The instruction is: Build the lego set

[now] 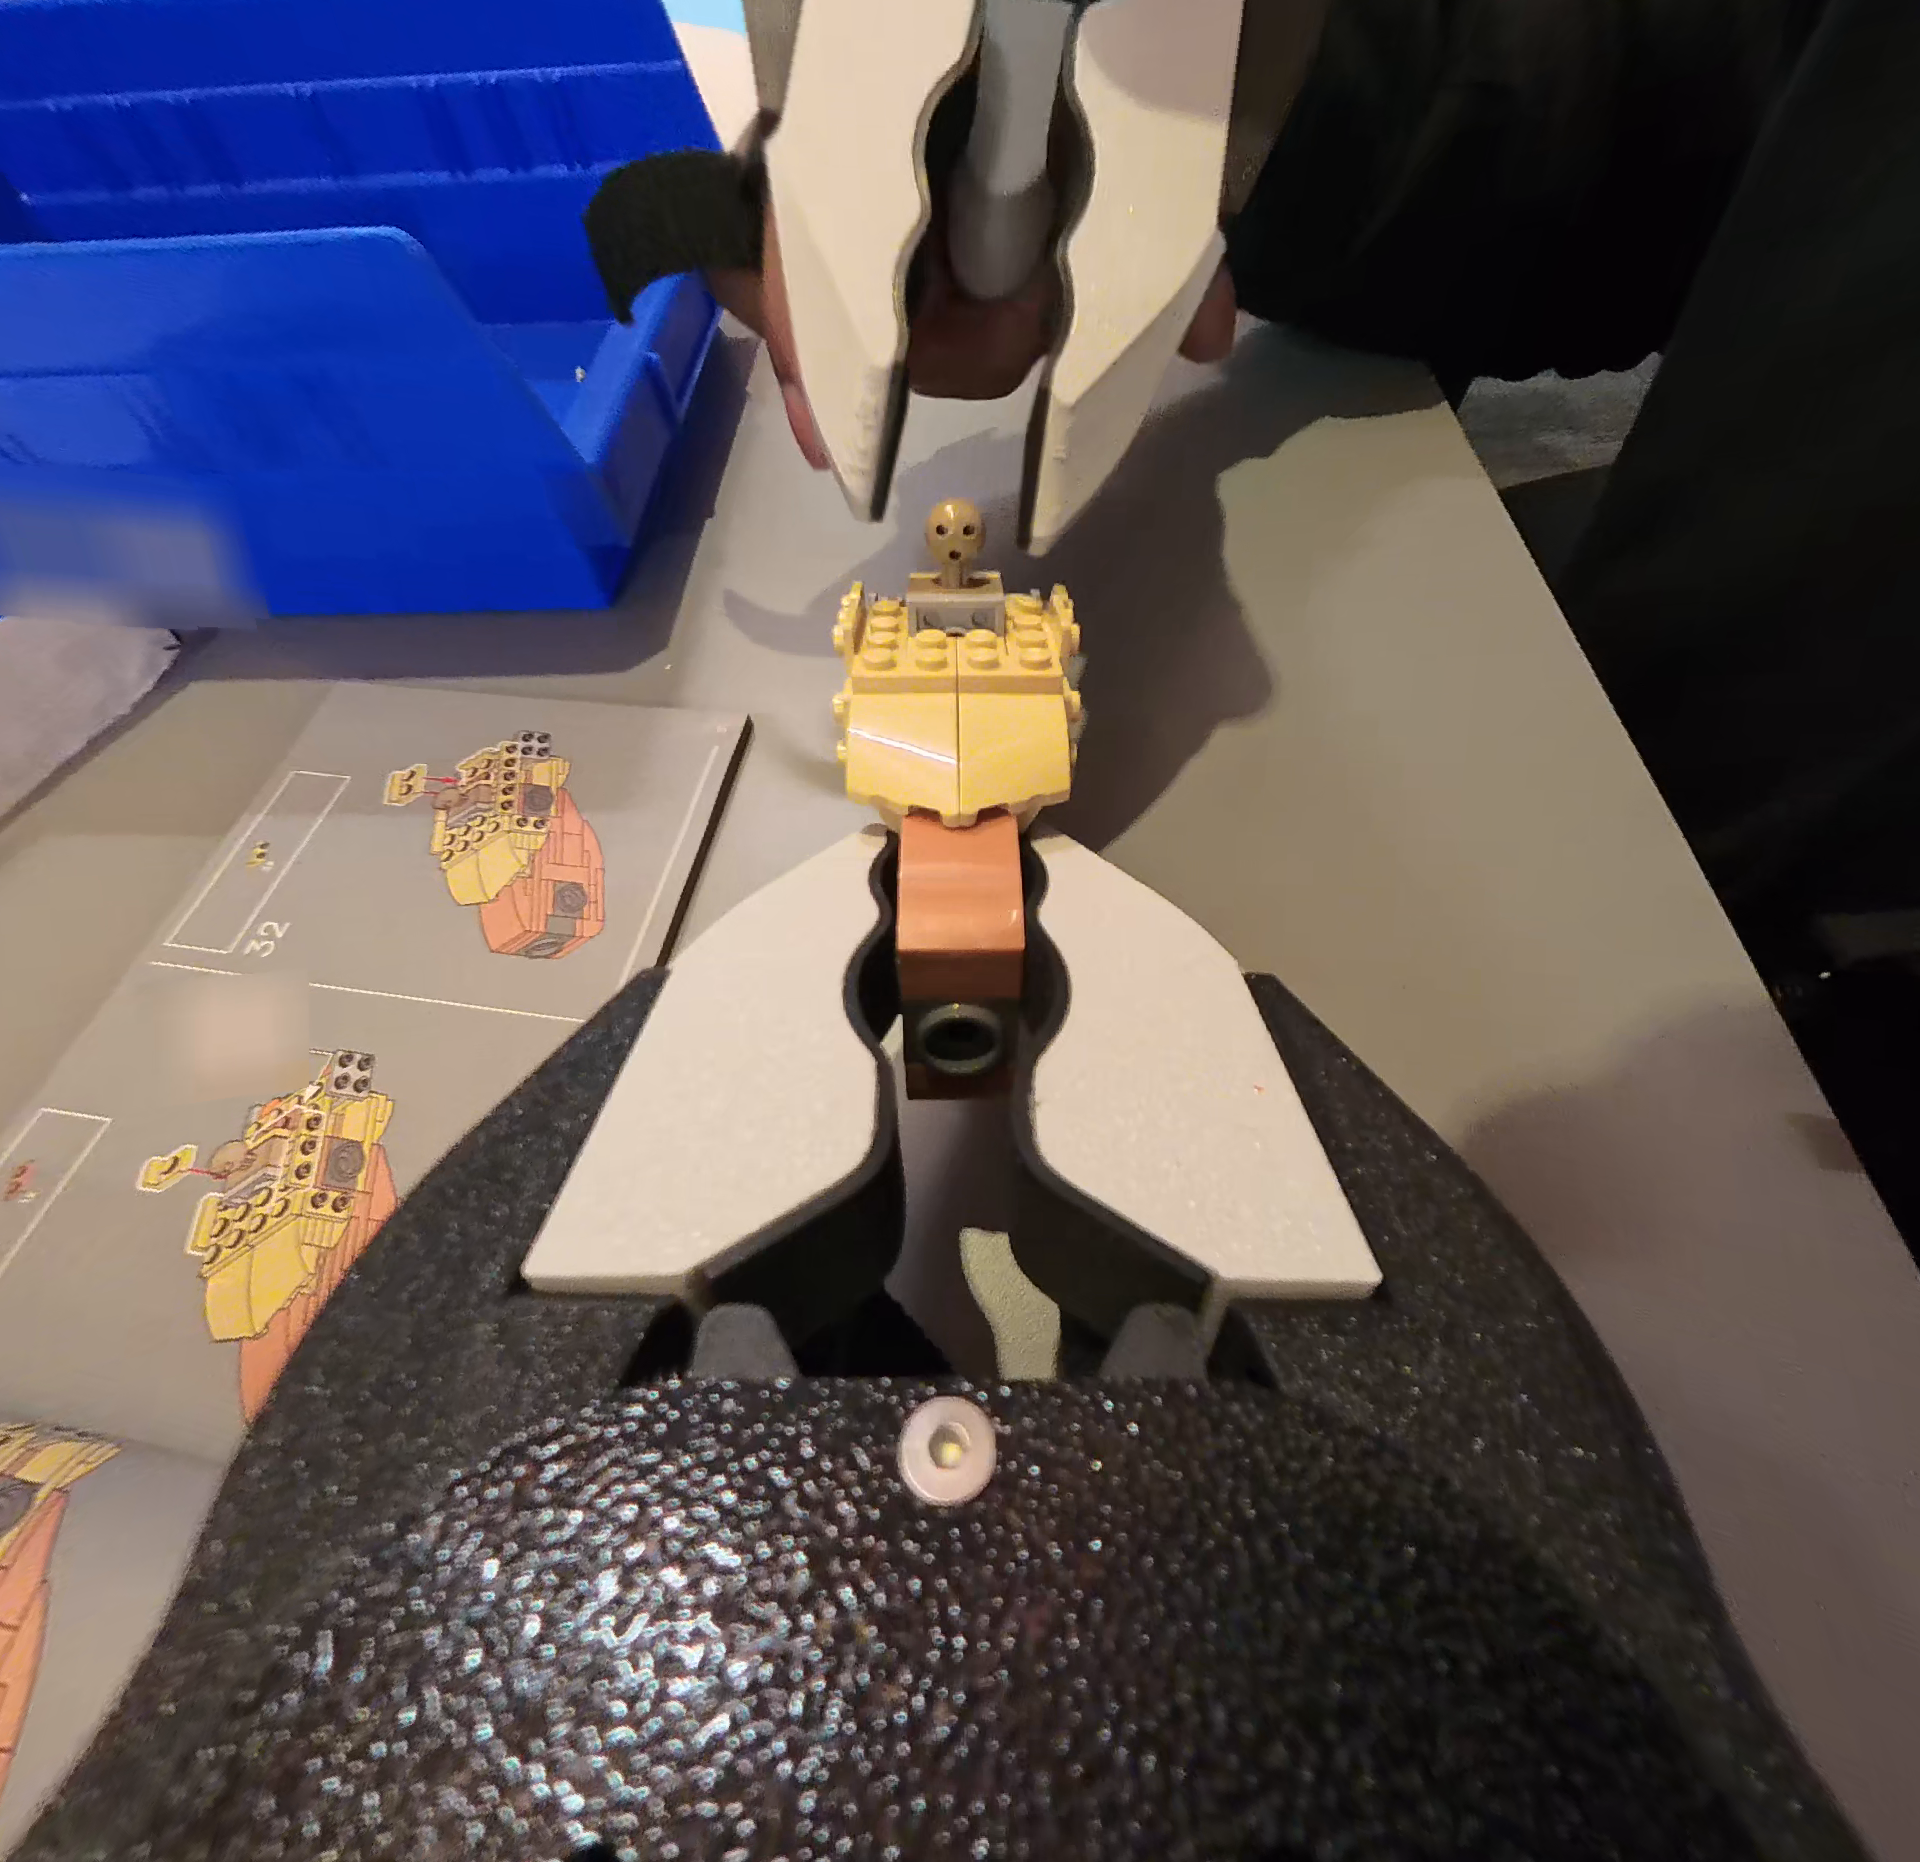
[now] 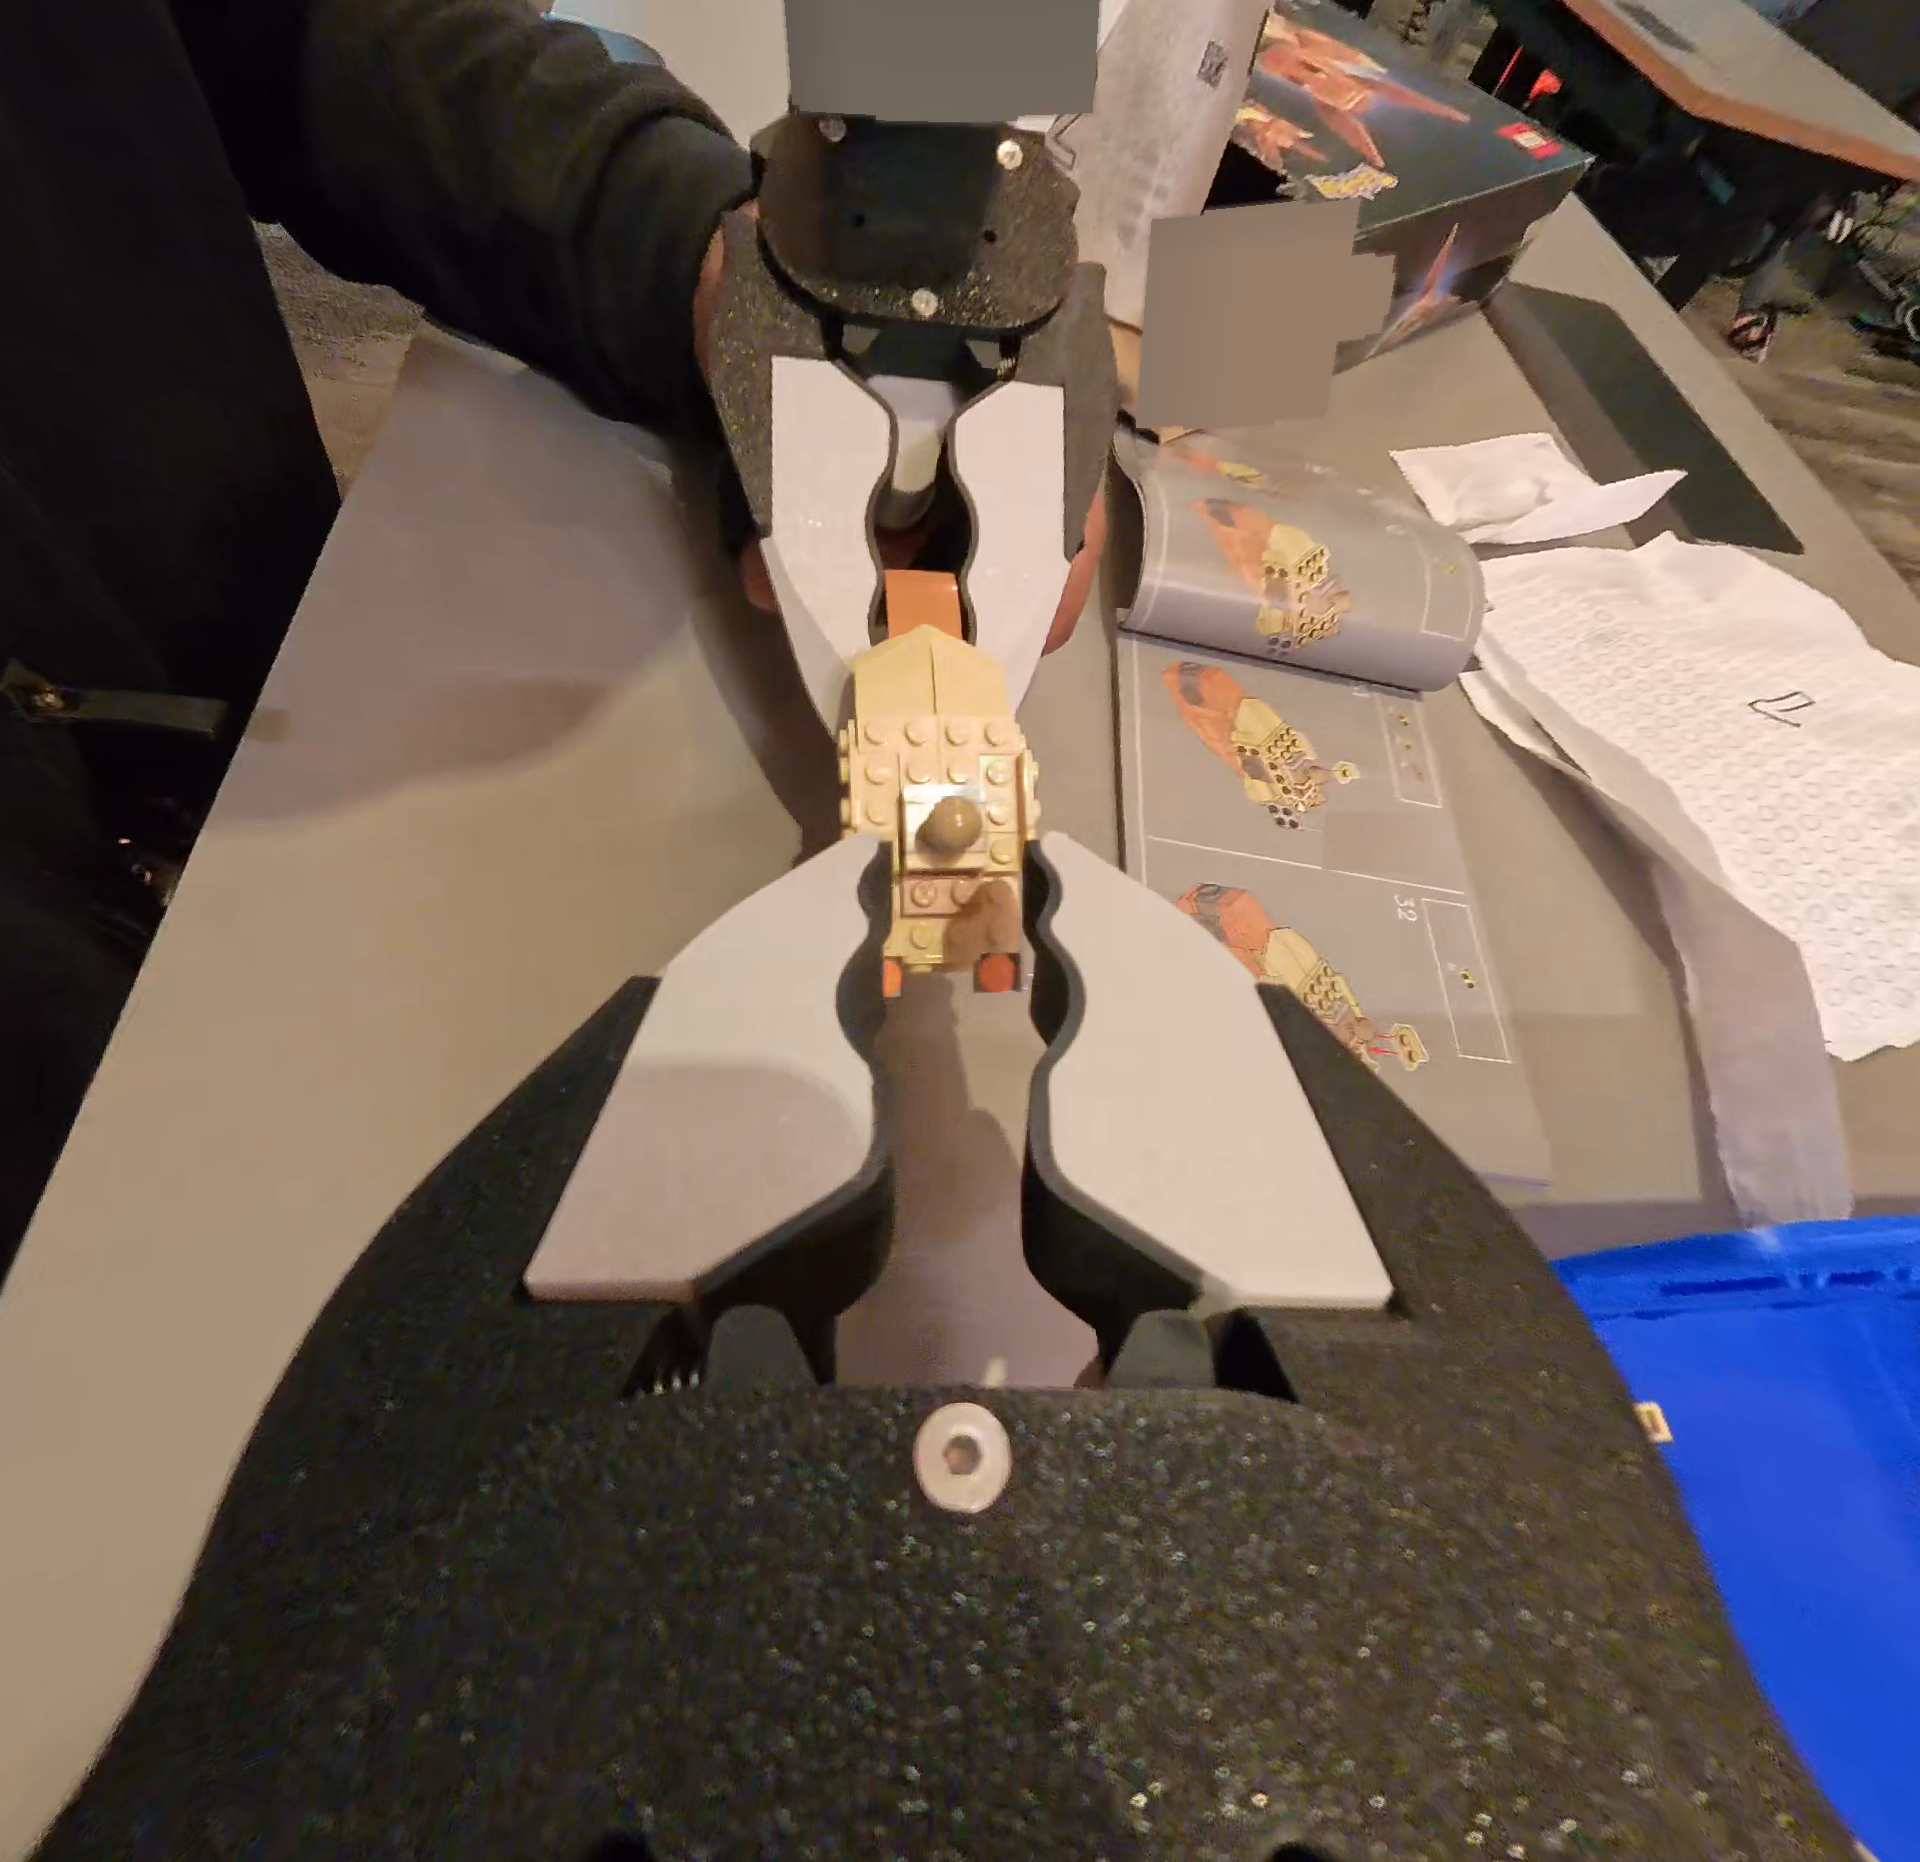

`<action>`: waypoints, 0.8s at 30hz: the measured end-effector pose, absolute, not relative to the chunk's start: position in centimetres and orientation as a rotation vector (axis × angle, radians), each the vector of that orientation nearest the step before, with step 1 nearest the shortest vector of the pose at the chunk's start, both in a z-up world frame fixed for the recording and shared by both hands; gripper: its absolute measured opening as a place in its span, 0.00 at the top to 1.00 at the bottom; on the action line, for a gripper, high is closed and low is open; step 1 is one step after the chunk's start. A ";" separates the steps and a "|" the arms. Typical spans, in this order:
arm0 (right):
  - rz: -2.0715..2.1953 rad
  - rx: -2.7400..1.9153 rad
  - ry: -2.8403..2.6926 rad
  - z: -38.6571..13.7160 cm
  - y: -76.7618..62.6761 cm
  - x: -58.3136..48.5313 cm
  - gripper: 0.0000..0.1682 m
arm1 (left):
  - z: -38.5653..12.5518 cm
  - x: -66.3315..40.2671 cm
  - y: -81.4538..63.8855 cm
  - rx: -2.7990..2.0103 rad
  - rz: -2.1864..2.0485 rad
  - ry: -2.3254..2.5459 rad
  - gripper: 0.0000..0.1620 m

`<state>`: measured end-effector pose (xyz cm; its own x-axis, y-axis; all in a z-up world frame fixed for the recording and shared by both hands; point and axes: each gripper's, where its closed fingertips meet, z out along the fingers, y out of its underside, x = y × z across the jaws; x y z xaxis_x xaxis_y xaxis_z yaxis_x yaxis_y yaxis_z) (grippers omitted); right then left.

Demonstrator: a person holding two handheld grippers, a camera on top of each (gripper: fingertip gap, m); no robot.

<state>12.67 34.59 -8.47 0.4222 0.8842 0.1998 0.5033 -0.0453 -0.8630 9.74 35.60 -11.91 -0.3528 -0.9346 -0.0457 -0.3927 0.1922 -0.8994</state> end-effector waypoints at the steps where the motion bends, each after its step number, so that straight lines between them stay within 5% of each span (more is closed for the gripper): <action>1: 0.488 -1.696 -1.219 -8.6 34.6 12.6 0.86 | -11.9 9.7 35.6 -1.241 -1.122 1.851 0.89; 16: 0.983 -1.615 -0.679 -5.5 36.8 13.9 0.73 | -9.6 9.6 37.1 -1.198 -1.249 1.699 0.89; 24: 0.897 -1.611 -0.716 -6.0 37.1 12.3 0.68 | -9.8 9.7 36.7 -1.179 -1.233 1.721 0.89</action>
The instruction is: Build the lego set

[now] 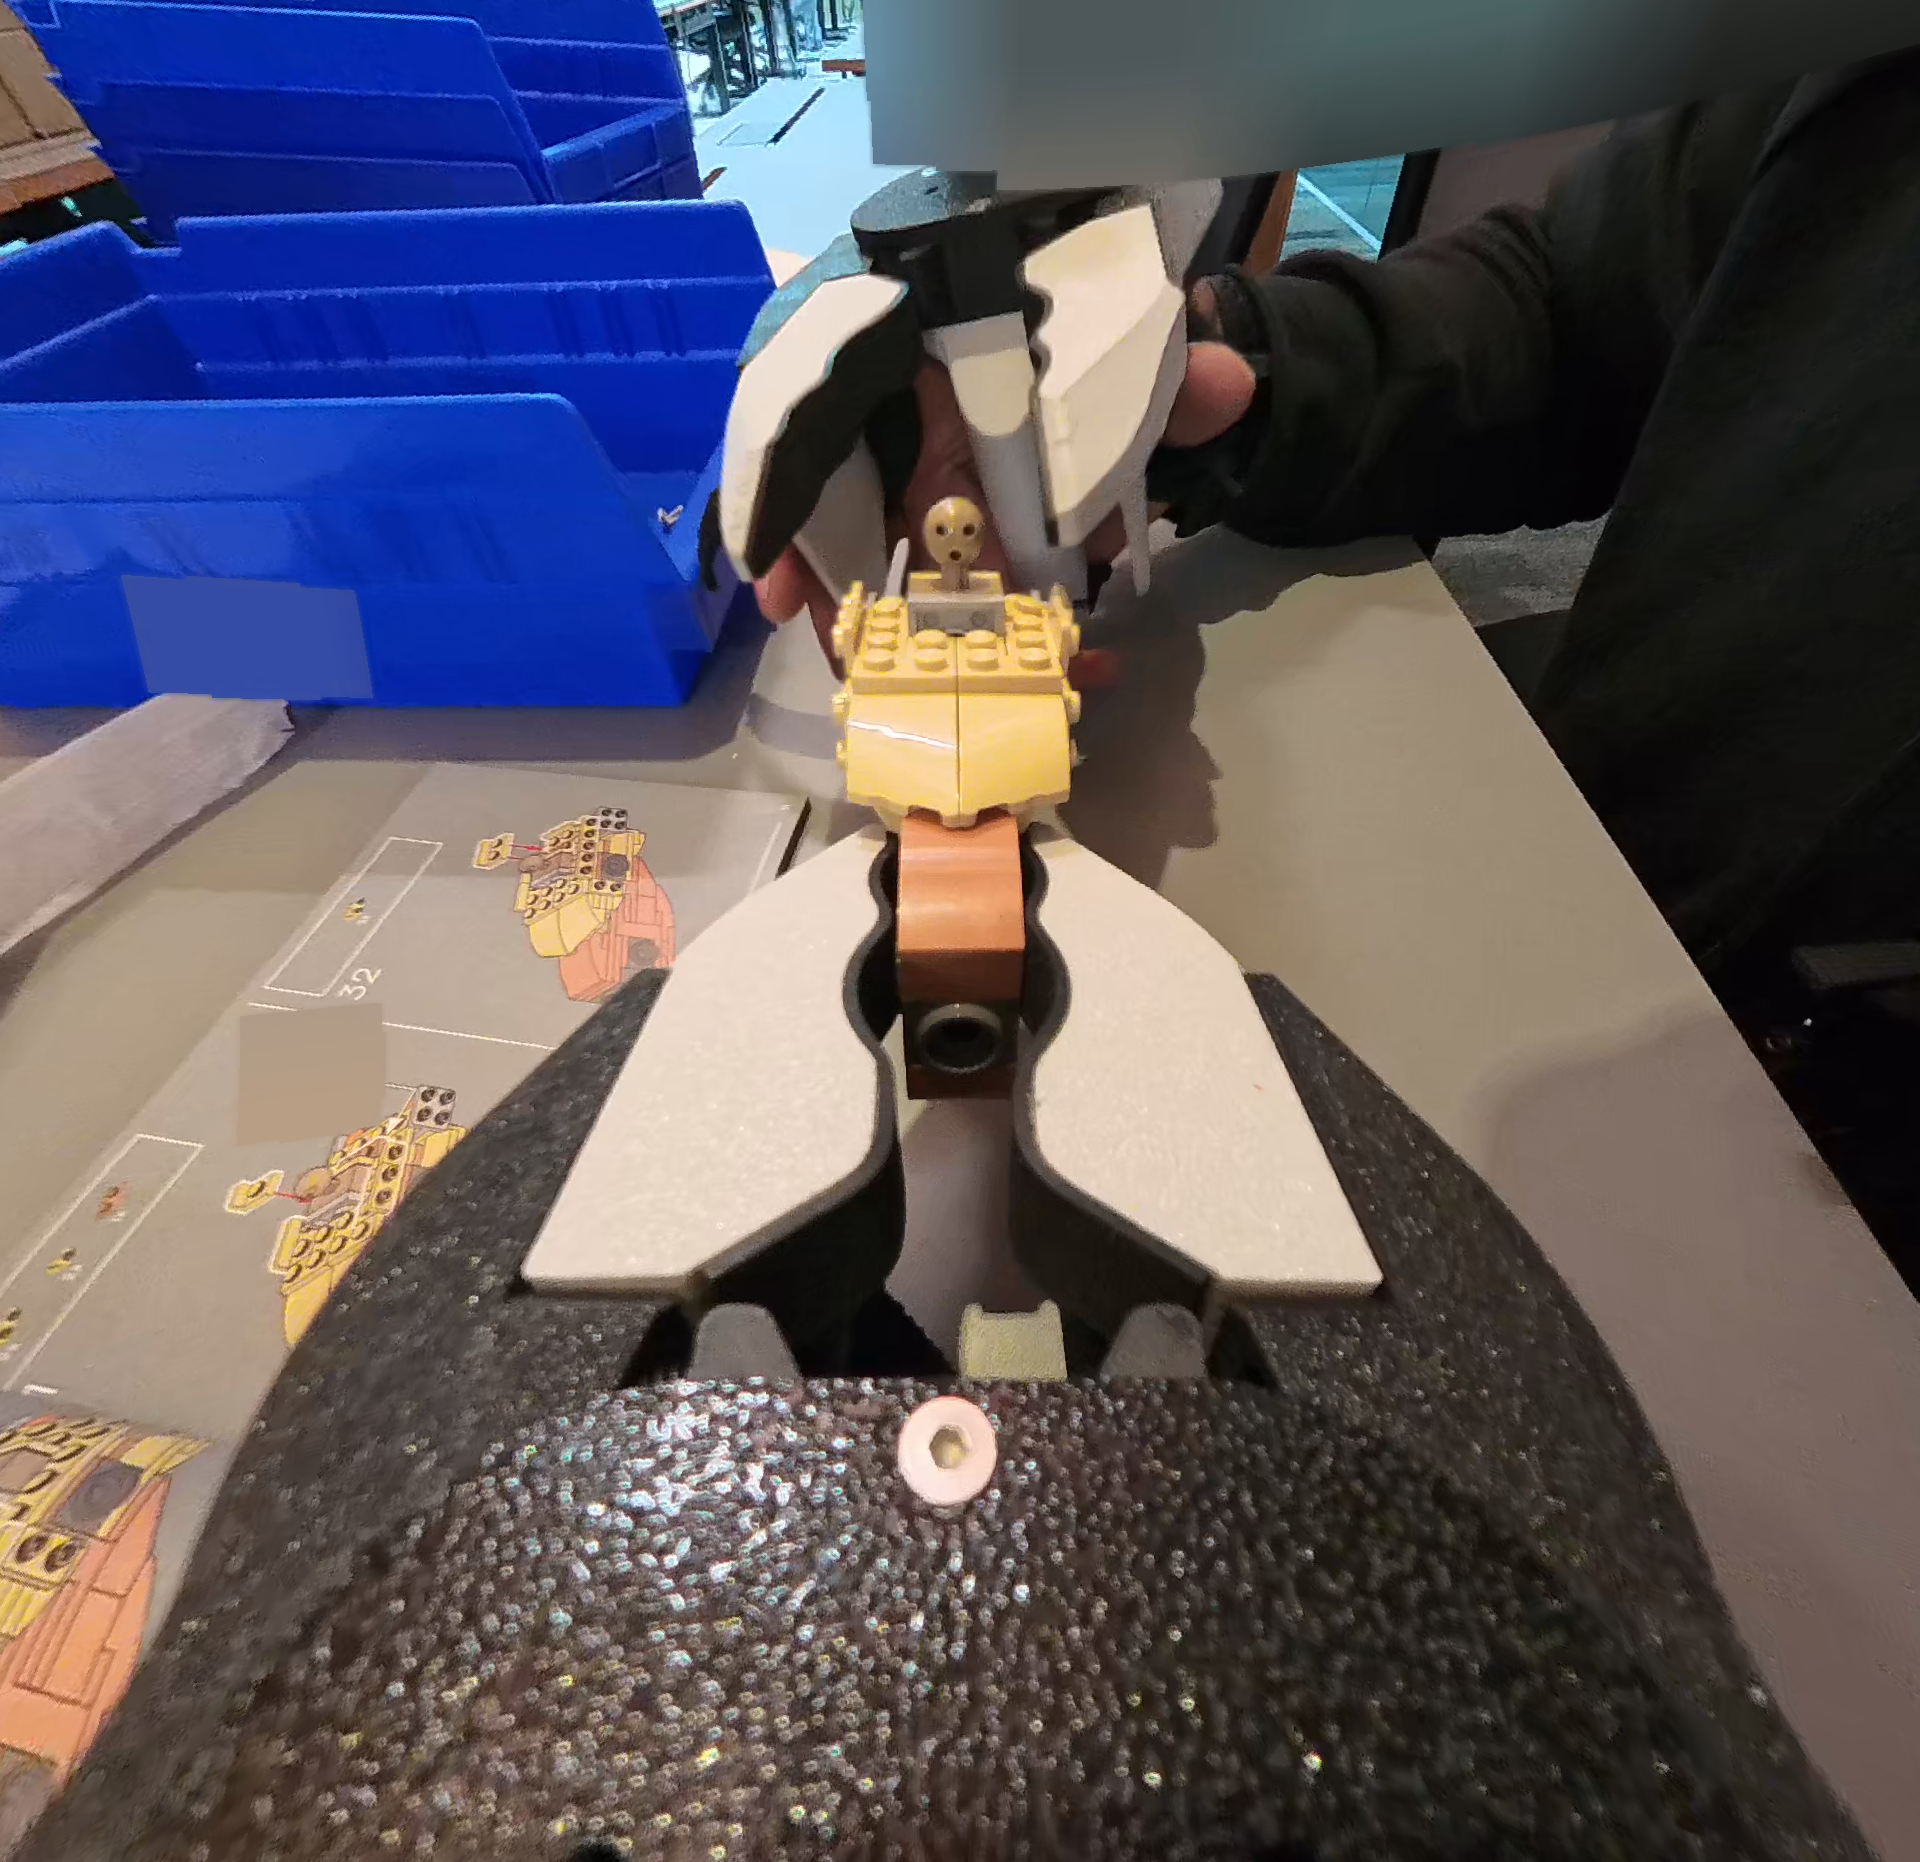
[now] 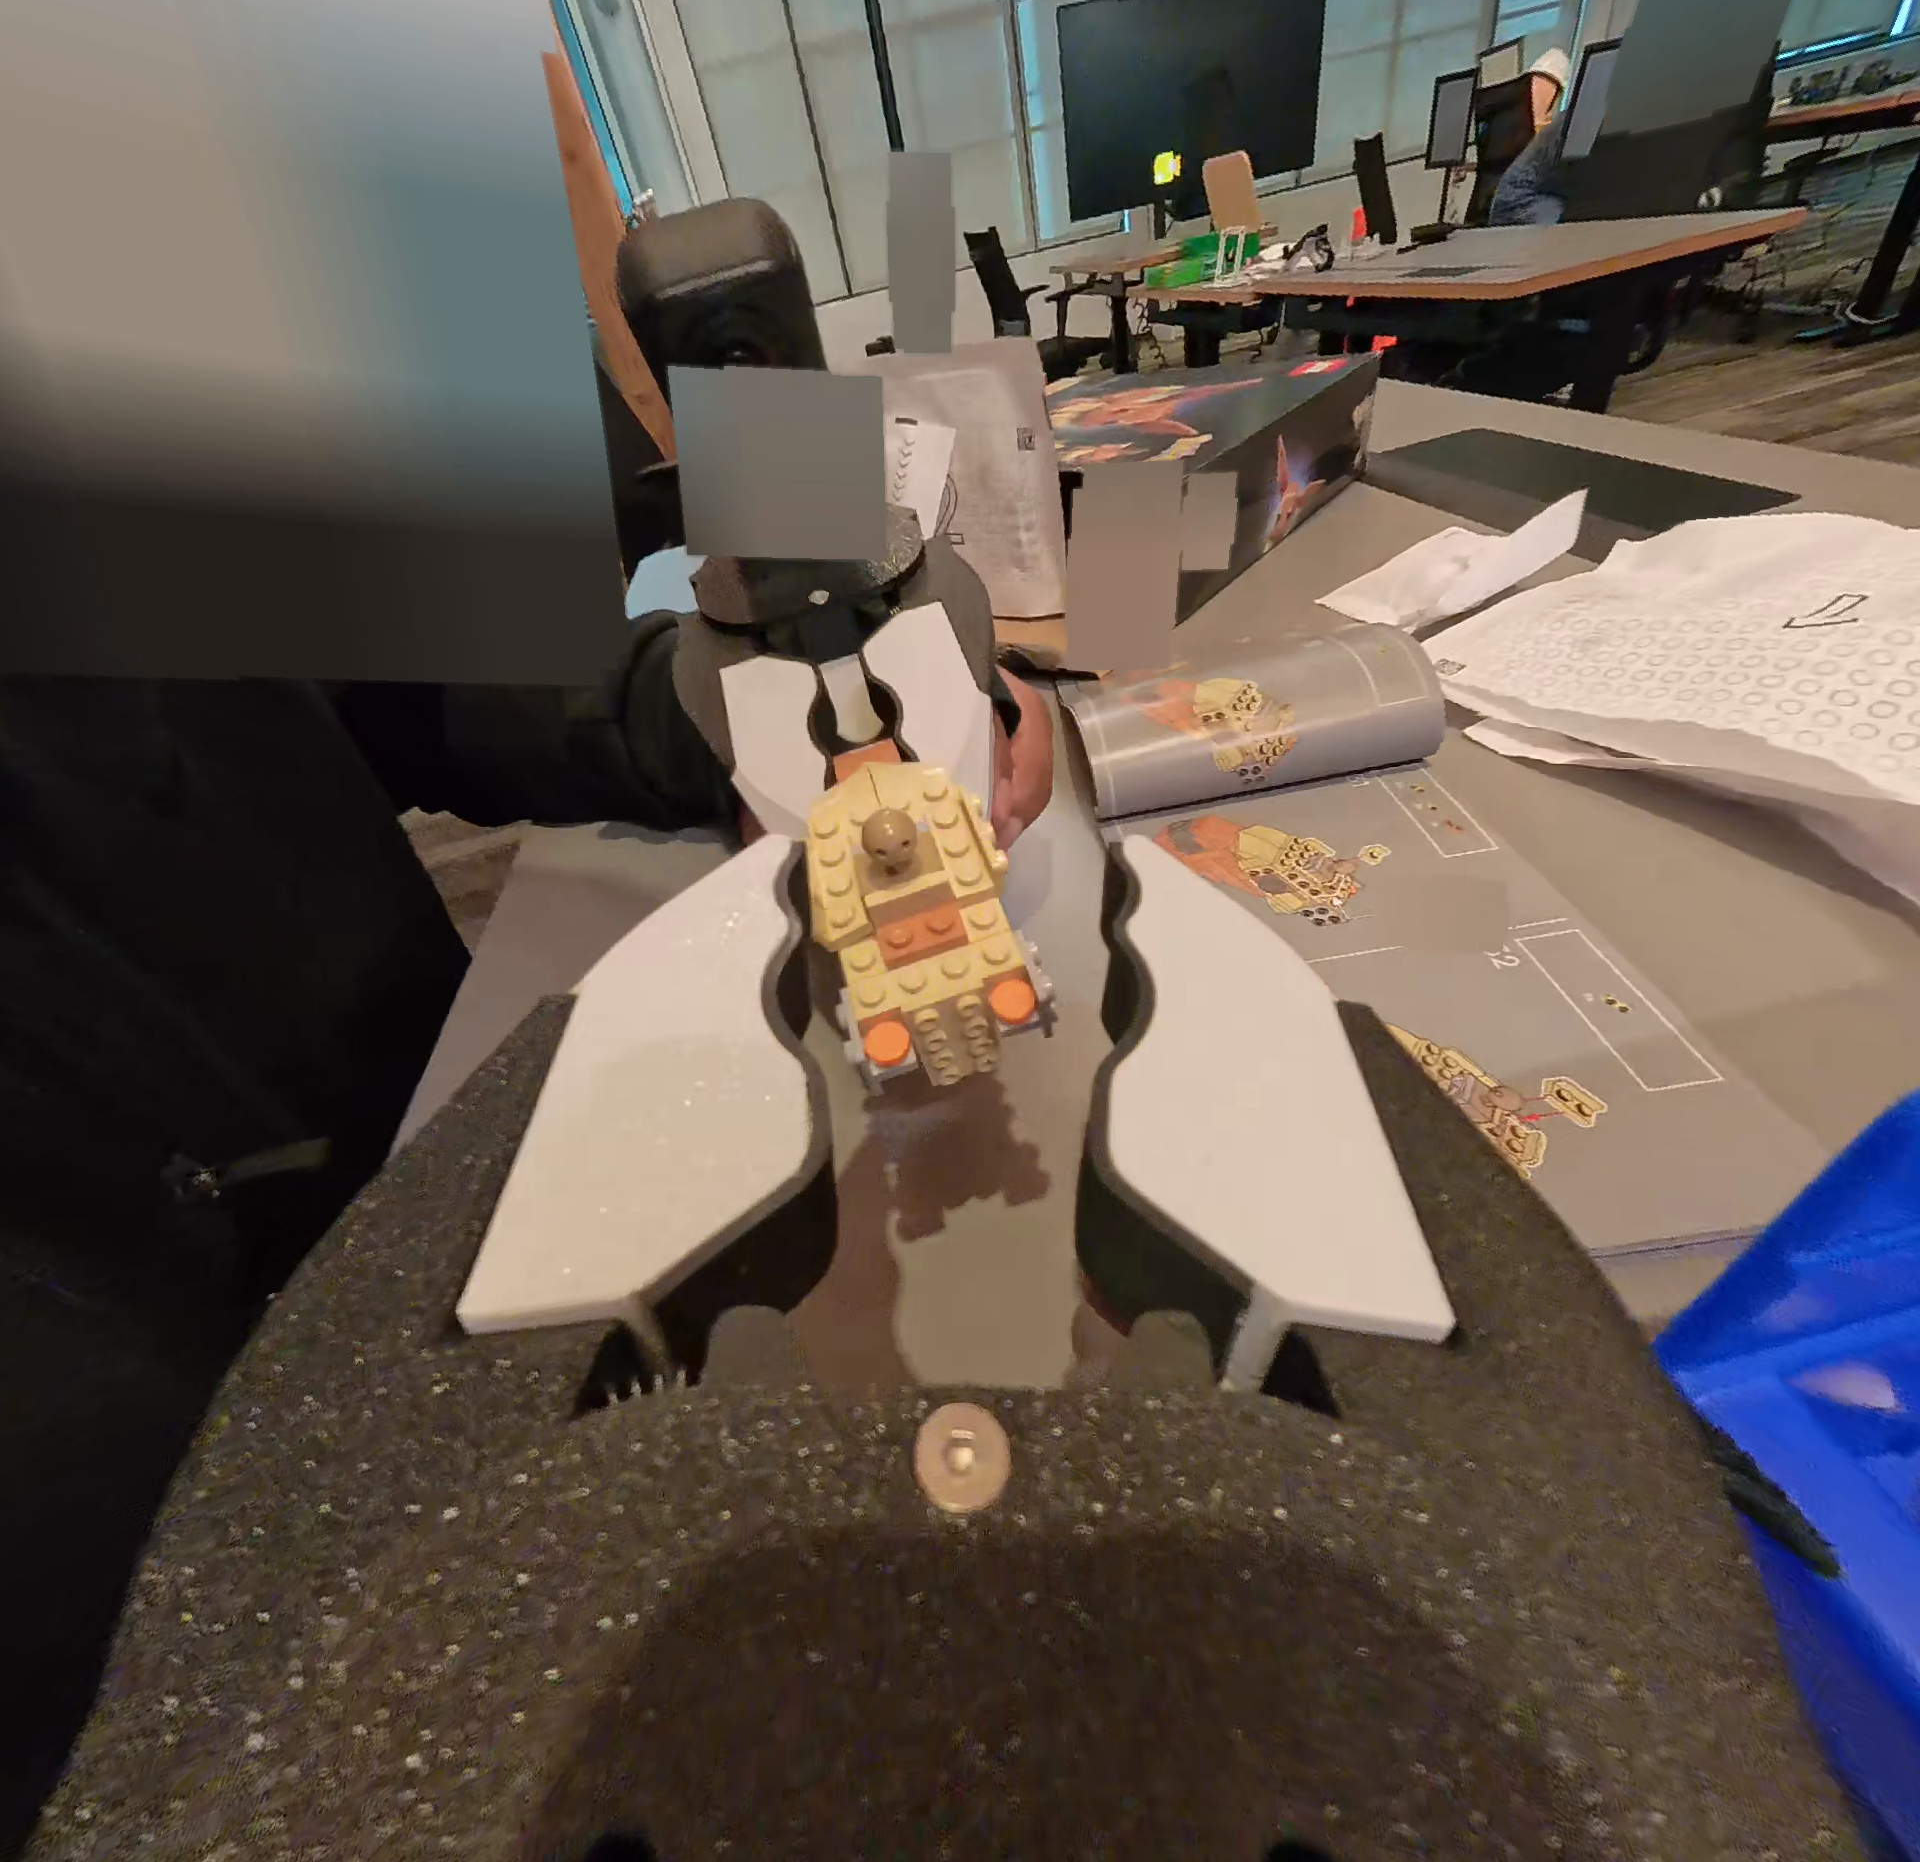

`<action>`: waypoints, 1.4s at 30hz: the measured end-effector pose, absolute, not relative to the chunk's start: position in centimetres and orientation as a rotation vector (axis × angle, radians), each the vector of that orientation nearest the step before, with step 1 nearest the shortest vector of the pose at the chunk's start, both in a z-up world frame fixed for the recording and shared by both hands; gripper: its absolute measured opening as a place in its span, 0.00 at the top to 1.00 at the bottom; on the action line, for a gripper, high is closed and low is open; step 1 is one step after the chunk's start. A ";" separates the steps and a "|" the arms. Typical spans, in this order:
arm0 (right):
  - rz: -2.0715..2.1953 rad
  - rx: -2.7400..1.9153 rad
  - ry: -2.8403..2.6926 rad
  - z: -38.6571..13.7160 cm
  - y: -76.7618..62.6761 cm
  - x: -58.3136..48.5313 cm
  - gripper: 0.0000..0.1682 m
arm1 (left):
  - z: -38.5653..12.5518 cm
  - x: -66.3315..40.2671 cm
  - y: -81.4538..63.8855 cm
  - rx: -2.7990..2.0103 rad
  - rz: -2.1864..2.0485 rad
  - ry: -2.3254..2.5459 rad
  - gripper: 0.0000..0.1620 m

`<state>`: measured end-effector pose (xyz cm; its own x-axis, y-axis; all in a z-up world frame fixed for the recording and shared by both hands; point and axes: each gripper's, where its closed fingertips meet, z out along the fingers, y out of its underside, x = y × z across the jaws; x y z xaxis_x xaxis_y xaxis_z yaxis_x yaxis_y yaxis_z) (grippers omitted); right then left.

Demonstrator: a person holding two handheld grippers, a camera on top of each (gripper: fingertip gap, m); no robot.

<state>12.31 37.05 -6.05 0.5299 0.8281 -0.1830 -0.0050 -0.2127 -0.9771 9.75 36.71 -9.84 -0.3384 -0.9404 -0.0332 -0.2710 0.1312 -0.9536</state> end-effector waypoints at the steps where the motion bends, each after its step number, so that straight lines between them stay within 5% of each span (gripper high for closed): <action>1: 0.892 -1.612 -0.724 -6.2 37.0 12.2 0.68 | -9.9 9.7 36.6 -1.176 -1.232 1.725 0.89; 17: 0.951 -1.627 -0.732 -6.8 36.8 11.9 0.73 | -9.5 9.8 36.2 -1.136 -1.253 1.717 0.89; 24: 1.021 -1.603 -0.732 -6.4 36.4 11.5 0.83 | -9.4 9.9 36.3 -1.144 -1.260 1.699 0.89; 42: 1.227 -1.632 -0.598 -5.4 36.5 11.6 0.78 | -8.0 10.0 36.1 -1.120 -1.343 1.609 0.89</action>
